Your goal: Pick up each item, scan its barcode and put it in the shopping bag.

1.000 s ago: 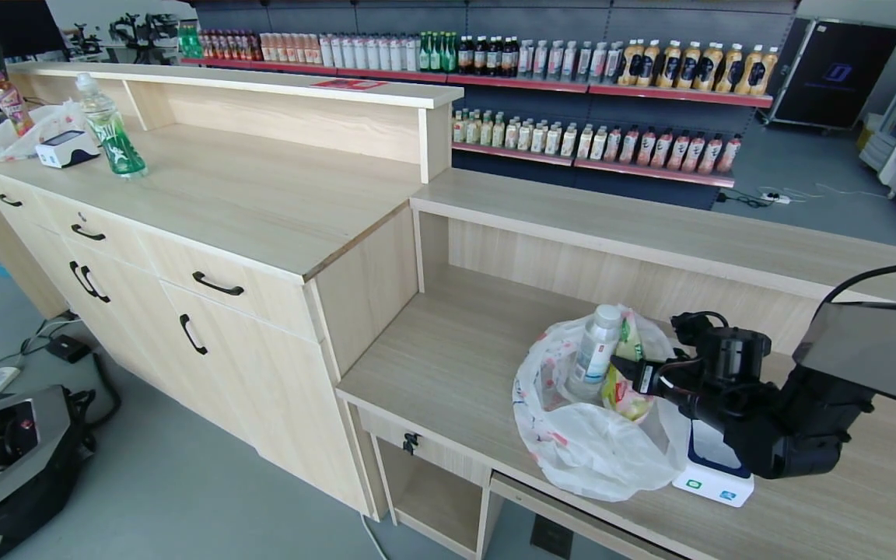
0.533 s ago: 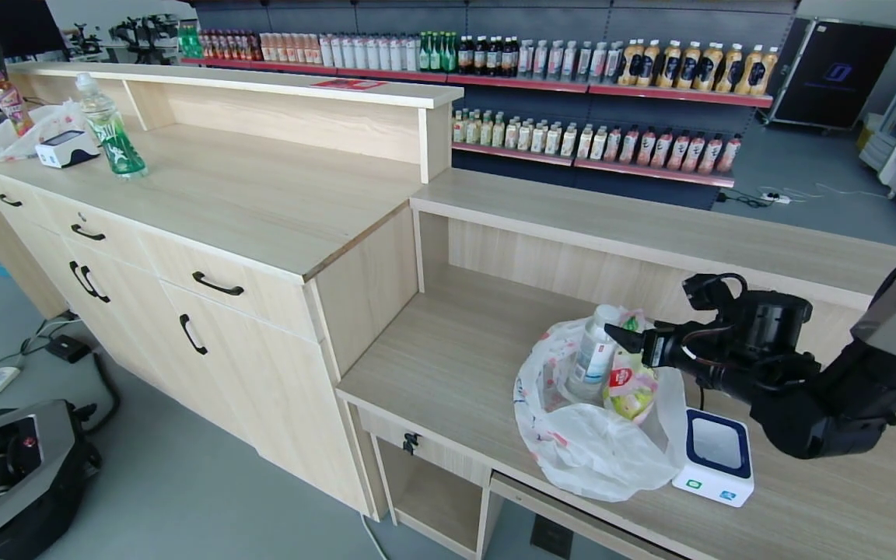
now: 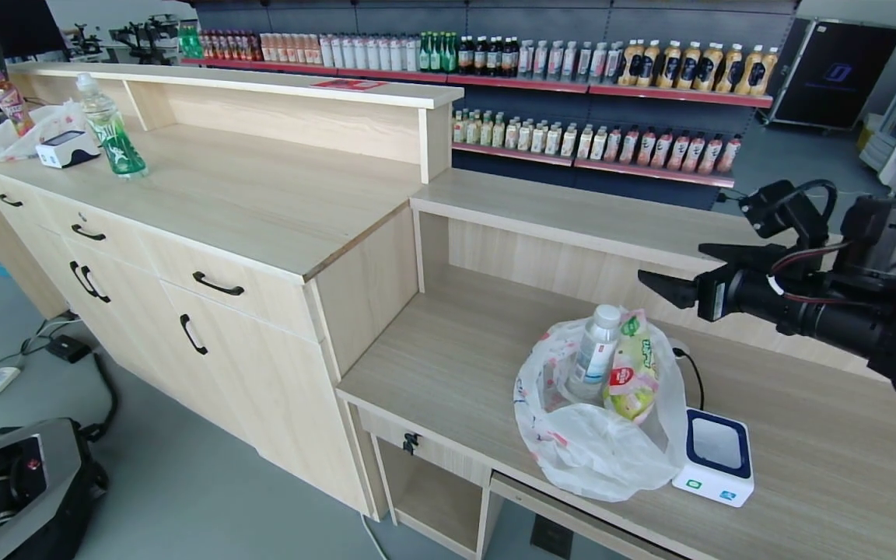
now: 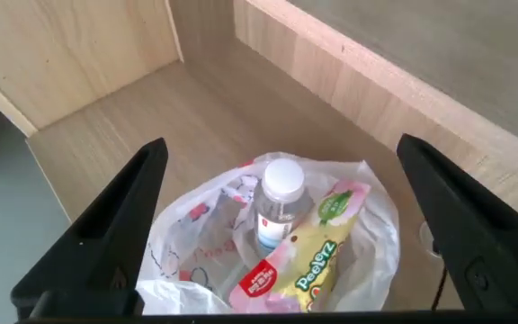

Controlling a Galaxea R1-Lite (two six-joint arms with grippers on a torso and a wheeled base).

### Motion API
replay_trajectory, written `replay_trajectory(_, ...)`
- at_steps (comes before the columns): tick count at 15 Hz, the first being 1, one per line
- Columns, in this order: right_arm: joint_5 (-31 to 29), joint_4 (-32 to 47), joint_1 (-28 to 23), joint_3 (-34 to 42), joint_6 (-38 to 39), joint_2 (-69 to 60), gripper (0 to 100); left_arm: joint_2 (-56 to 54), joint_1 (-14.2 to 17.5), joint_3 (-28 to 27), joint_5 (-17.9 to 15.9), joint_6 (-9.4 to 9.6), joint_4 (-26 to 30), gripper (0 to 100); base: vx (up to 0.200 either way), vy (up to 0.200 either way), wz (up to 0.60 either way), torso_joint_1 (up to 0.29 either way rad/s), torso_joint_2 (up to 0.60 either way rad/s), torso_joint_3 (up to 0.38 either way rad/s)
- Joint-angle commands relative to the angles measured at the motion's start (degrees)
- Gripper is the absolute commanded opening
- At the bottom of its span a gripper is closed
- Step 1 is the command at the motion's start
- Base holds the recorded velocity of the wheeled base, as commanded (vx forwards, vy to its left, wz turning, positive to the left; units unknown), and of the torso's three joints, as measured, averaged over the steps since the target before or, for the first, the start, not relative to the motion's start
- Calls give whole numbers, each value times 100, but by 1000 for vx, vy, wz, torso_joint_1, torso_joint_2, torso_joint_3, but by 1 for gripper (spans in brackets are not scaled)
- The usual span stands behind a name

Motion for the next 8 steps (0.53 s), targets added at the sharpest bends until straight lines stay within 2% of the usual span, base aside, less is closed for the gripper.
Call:
replay_trajectory(1, -31, 688, -173, -103, -809, -1517, 100, 2, 4, 0, 2, -1, 0, 100, 0, 0, -600, 2, -2, 2)
replay_trajectory(3, -488, 1514, -138, -763, -739, -1948, 100, 2, 4, 0, 2, -1, 0, 100, 0, 0, -600, -10, 2, 7)
replay_trajectory(5, -1024, 2472, -41, -1202, -343, -2335, 100, 2, 4, 0, 2, -1, 0, 100, 0, 0, -600, 17, 7, 2)
replay_trajectory(6, -1560, 3307, -41, -1519, 26, -2598, 100, 2, 4, 0, 2, -1, 0, 100, 0, 0, -600, 2, 7, 2)
replay_trajectory(8, -2035, 4107, -50, -1606, 492, -2906, 100, 2, 4, 0, 2, -1, 0, 100, 0, 0, -600, -2, 0, 5)
